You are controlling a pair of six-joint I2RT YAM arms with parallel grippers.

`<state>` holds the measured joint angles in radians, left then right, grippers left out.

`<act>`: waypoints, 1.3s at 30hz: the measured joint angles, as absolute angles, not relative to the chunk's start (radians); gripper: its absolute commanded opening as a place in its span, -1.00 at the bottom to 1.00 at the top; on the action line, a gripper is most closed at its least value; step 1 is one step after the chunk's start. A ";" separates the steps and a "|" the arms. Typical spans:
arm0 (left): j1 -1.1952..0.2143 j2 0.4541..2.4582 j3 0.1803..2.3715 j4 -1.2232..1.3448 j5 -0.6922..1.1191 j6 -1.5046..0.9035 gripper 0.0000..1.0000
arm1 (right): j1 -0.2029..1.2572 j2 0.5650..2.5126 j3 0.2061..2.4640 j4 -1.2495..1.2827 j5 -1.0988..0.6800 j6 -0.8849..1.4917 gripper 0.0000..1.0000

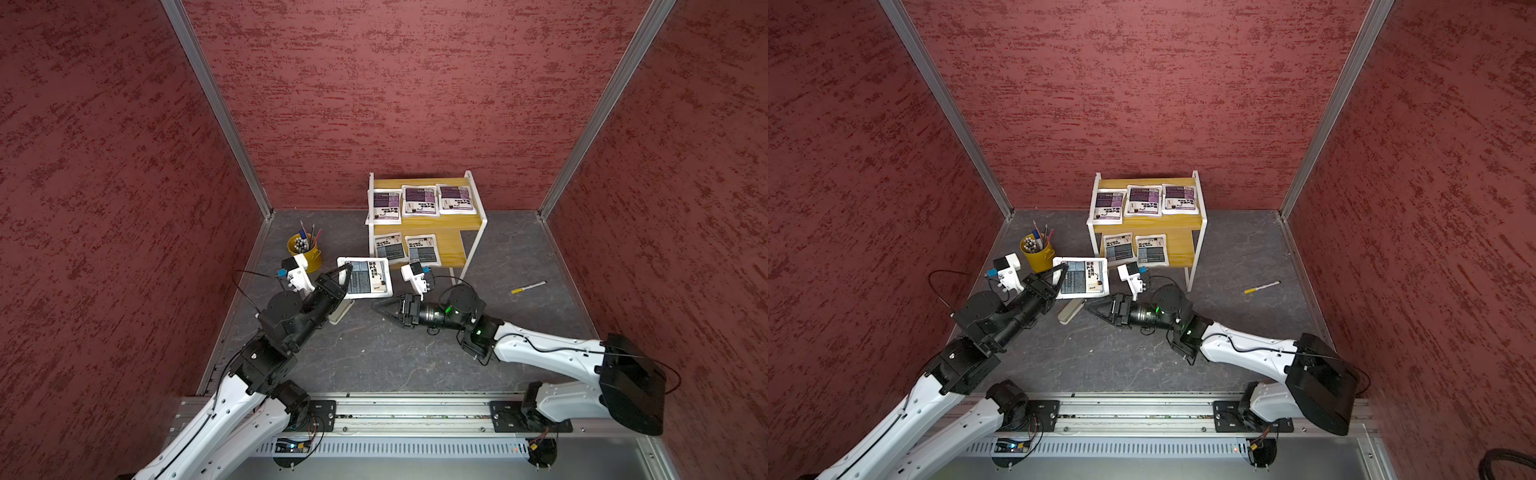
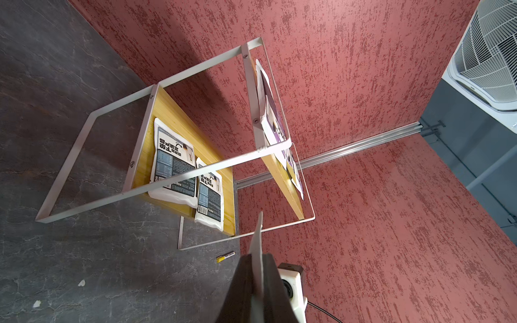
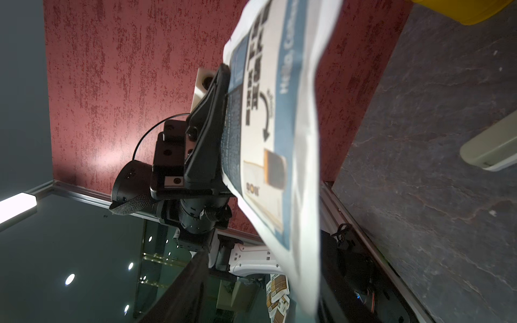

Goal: Place the bagged coffee beans on the shelf by color
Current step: Place the bagged coffee beans on the shelf.

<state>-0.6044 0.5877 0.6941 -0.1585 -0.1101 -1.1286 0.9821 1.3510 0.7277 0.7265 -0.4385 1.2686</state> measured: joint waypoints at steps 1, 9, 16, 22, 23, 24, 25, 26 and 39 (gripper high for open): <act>-0.609 0.587 0.694 -0.158 -0.111 -1.129 -0.82 | 0.983 1.359 0.728 0.743 -0.421 1.276 0.18; -0.651 0.576 0.692 -0.157 -0.118 -1.129 -0.82 | 0.983 1.442 0.791 0.826 -0.329 1.313 -0.12; -0.664 0.548 0.675 -0.157 -0.139 -1.130 -0.80 | 0.985 1.452 0.817 0.864 -0.313 1.329 -0.68; -0.664 0.541 0.673 -0.159 -0.138 -1.129 -0.30 | 0.986 1.453 0.817 0.865 -0.311 1.328 -0.75; -0.664 0.541 0.673 -0.160 -0.136 -1.134 -0.18 | 0.986 1.453 0.817 0.865 -0.311 1.328 -0.75; -0.663 0.541 0.673 -0.165 -0.130 -1.126 -0.06 | 0.986 1.453 0.817 0.865 -0.311 1.327 -0.75; -0.661 0.541 0.673 -0.172 -0.123 -1.123 0.07 | 0.986 1.453 0.817 0.865 -0.310 1.327 -0.75; -0.656 0.542 0.673 -0.179 -0.113 -1.126 0.18 | 0.986 1.453 0.816 0.865 -0.311 1.327 -0.75; -0.218 0.701 0.736 -0.212 0.610 -1.095 0.51 | 0.854 1.264 0.805 0.565 -0.508 1.249 -0.76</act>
